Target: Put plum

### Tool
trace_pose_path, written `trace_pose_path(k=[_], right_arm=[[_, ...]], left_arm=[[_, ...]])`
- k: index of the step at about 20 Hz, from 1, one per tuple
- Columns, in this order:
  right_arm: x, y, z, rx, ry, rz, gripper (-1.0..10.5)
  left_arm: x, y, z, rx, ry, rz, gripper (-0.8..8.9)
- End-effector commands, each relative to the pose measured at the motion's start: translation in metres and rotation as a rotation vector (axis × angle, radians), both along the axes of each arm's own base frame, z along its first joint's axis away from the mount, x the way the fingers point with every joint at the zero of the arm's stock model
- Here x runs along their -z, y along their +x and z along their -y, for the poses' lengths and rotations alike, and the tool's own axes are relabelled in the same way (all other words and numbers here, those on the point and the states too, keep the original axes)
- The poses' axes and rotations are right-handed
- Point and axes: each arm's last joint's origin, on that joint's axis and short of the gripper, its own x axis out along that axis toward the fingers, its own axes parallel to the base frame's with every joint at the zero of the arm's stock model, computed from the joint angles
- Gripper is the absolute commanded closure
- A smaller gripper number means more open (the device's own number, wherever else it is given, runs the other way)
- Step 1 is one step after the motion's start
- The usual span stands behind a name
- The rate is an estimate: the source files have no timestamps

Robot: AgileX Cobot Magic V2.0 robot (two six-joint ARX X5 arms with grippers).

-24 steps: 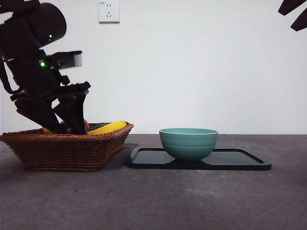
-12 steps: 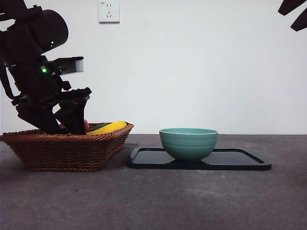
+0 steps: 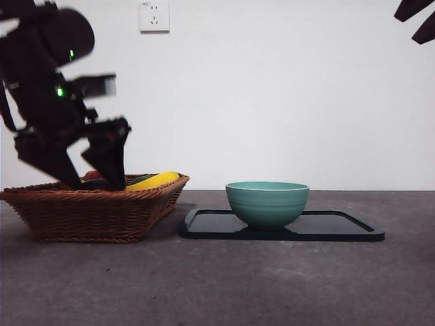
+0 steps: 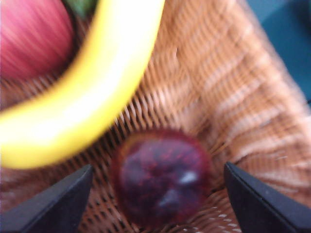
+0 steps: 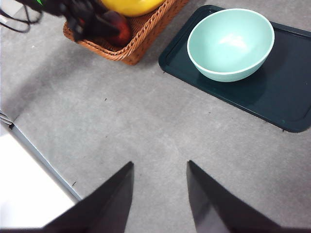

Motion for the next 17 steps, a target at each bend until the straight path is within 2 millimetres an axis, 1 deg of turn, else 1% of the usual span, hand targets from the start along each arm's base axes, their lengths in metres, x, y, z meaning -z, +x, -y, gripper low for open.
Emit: trace_pose_path(k=[1,4,8,10,12,14,17], right_arm=[[-0.002,0.001,-0.001,-0.005,0.006,0.006,7.7],[-0.002,0.001,-0.001,-0.005,0.006,0.006,7.7],[-0.002,0.001,-0.001,-0.005,0.006,0.005,7.7],[-0.002,0.001,-0.001,-0.005,0.006,0.005,7.7],[-0.002,0.001,-0.001,-0.004,0.006,0.005,7.7],[-0.002,0.001,-0.001,0.000,0.009,0.001,7.7],[-0.002,0.001,-0.001,0.004,0.013,-0.005,7.7]], left_arm=[[-0.029,-0.002,0.001,0.001,-0.031,0.087,3.78],[-0.056,-0.019,-0.003,0.024,-0.066,0.123,3.79],[-0.089,-0.053,-0.008,0.116,-0.192,0.127,3.79],[-0.102,-0.070,-0.011,0.177,-0.265,0.120,3.80],[-0.113,-0.087,-0.015,0.216,-0.322,0.109,3.80],[-0.119,-0.101,-0.019,0.240,-0.343,0.097,3.80],[-0.122,-0.119,-0.025,0.265,-0.363,0.038,3.80]])
